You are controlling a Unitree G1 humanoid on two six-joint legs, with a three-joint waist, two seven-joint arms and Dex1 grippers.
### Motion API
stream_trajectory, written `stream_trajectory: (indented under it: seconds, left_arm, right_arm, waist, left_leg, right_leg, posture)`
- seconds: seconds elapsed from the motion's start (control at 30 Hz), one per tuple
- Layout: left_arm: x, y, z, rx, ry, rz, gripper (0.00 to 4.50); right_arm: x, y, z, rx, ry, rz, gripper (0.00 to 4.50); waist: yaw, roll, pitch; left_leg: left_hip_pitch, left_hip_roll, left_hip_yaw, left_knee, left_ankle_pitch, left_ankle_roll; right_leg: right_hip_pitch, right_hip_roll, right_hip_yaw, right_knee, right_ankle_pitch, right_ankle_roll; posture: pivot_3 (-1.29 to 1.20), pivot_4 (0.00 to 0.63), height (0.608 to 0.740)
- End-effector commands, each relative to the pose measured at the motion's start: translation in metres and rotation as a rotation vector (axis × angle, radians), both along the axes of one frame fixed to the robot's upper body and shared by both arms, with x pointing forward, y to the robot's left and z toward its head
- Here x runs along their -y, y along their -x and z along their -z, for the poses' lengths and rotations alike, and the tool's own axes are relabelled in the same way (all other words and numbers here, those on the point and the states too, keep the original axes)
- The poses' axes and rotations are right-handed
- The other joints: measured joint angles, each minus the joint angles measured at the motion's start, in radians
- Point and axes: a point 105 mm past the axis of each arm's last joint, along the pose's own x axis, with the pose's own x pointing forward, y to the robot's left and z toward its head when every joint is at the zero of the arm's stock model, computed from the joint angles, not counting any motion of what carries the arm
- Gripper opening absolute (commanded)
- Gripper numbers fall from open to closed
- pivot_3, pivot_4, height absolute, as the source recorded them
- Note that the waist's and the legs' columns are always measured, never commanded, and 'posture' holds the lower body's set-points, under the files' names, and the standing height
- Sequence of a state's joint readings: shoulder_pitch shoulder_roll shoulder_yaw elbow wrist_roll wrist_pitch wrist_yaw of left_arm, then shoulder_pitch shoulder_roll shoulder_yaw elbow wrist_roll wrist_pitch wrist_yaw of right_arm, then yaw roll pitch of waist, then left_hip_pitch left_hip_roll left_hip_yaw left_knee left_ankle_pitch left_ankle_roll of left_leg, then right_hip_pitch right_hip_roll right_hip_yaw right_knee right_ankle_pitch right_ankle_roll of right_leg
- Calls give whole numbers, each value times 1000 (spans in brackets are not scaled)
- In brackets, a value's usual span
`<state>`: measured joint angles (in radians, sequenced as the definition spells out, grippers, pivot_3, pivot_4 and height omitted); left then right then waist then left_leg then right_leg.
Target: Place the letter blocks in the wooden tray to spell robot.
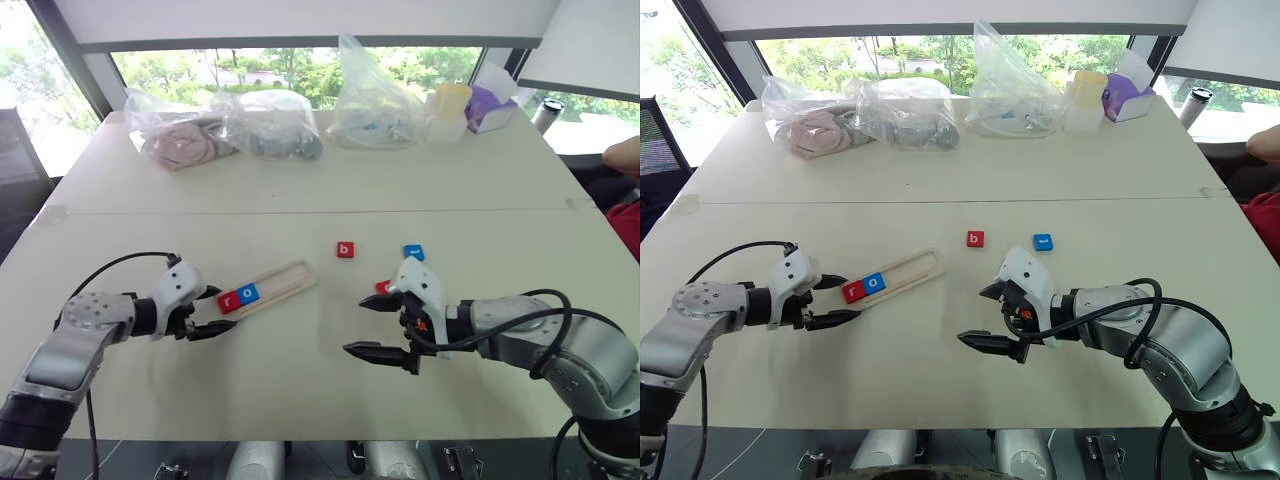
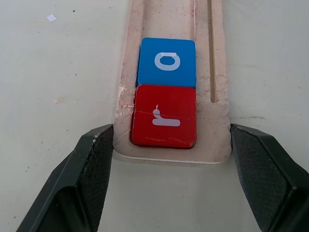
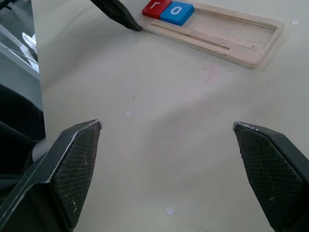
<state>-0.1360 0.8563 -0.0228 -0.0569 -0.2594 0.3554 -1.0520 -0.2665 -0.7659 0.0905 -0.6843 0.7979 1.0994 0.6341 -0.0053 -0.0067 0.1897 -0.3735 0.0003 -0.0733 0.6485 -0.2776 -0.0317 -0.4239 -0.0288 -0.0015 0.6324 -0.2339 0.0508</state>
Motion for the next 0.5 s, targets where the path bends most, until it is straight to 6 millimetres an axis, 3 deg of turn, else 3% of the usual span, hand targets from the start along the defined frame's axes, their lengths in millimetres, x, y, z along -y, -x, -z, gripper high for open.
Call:
stream_trajectory:
  seconds: [0.03,0.23,0.5]
  left_arm:
    - [5,-2,8,-3,-38,72,3136]
    - [30,-14,-12,52,-116,371,3136]
    - [38,-44,-9,44,-163,463,3136]
  right_arm:
    - [2,-5,-10,58,-8,15,4500]
    - [18,-13,-7,63,16,72,4500]
    - [31,-17,-7,93,16,171,4500]
  waist:
    - [2,0,0]
    - [20,-1,0]
    - [10,-2,1]
  left_leg:
    - [0,0,0,0,0,0]
    - [-2,-1,0,1,0,0]
    - [-2,-1,1,0,-1,2]
  right_leg:
    - [0,0,0,0,0,0]
    - [-1,0,0,0,0,0]
    - [-1,2,0,0,4,0]
  posture:
    - [0,150,740]
    - [0,150,740]
    - [0,150,740]
